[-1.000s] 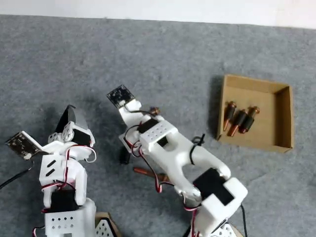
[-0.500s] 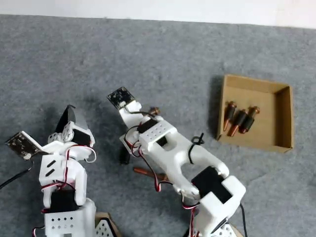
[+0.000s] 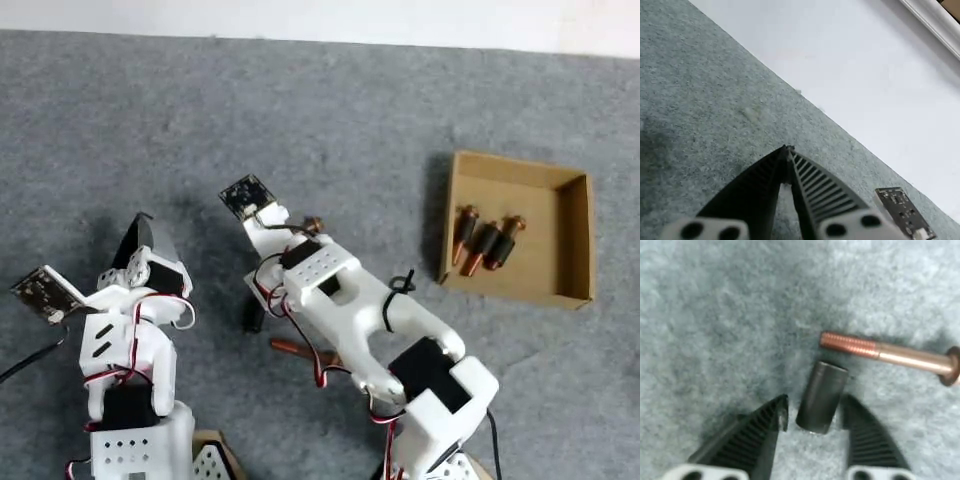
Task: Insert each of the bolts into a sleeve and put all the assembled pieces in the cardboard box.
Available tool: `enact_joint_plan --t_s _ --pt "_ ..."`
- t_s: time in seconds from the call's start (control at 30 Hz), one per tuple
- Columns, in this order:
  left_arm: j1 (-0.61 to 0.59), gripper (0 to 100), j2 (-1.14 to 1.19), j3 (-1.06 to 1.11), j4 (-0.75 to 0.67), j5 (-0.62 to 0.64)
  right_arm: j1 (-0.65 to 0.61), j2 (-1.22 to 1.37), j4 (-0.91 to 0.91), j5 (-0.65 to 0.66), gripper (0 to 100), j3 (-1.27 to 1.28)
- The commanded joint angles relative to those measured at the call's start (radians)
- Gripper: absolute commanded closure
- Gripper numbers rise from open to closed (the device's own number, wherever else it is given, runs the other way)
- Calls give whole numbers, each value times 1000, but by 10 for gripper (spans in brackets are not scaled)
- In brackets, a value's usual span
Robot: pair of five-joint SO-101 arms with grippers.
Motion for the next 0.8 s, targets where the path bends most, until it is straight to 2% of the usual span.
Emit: enact_joint_plan --t_s 0.0,0.27,0.43,0.63,0.7,0.77 --pt "-15 989 -16 18 -6 -6 -4 -7 -16 8 991 -4" --pt "-15 989 -16 19 -6 -6 50 -21 -10 8 993 -7" --pt "-15 989 -16 19 -6 -6 91 -199 21 9 993 47" --pt "-12 989 -13 19 -6 -6 142 -463 -153 12 993 303" --pt "7 989 -13 19 -3 -11 162 -530 -194 69 993 366" --pt "42 989 -10 19 0 -66 171 -591 -234 129 993 424"
